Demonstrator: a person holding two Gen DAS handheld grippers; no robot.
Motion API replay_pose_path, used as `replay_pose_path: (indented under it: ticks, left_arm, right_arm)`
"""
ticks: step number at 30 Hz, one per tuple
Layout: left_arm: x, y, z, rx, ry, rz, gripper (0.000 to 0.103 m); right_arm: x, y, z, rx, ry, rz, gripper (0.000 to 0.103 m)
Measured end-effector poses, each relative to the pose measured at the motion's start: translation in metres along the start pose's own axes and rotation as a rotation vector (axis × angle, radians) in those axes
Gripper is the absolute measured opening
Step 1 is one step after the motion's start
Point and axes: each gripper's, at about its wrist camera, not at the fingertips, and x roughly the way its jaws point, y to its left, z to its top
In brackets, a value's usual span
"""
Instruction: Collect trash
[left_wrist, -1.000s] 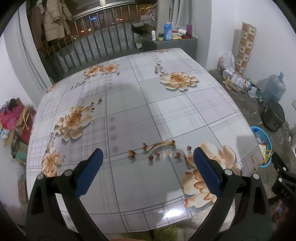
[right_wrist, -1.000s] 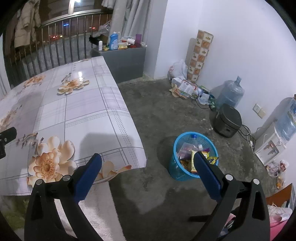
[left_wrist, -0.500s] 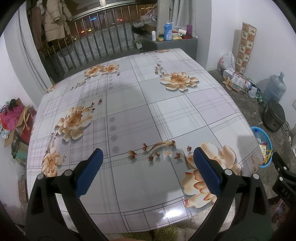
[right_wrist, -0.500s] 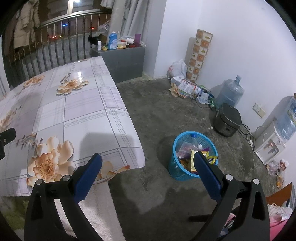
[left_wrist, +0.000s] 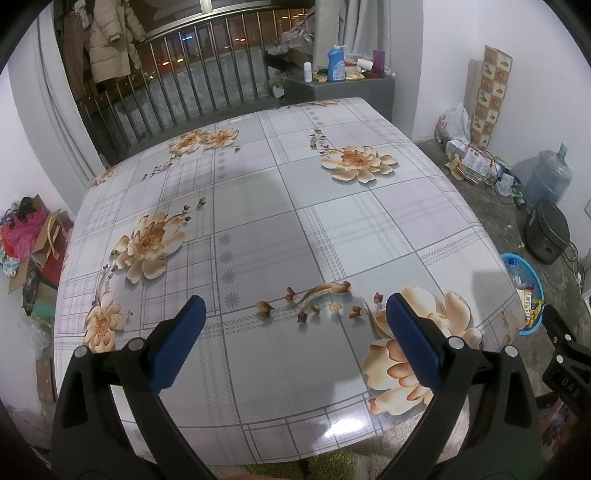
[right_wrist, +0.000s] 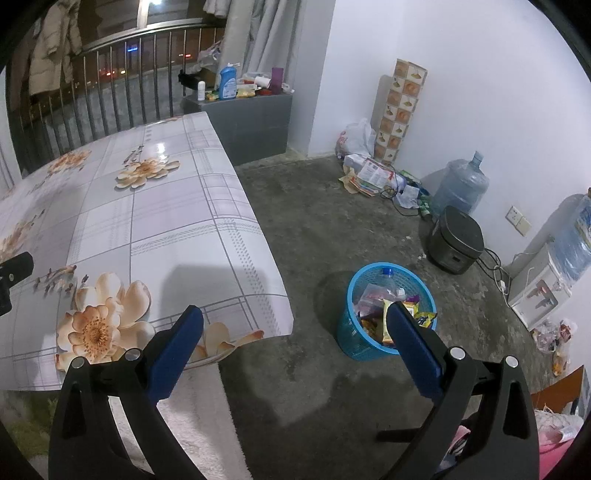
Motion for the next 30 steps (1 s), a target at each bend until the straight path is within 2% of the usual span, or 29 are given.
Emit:
replay_pose_path:
  ticks: [30]
  left_arm:
    - [-0.0007,0.0054,-0.0026,-0.008,0.004,0.009,0.094]
  right_arm:
    - [-0.0004,0.0001,0.0003,0.002,-0.001,0.002,0.096]
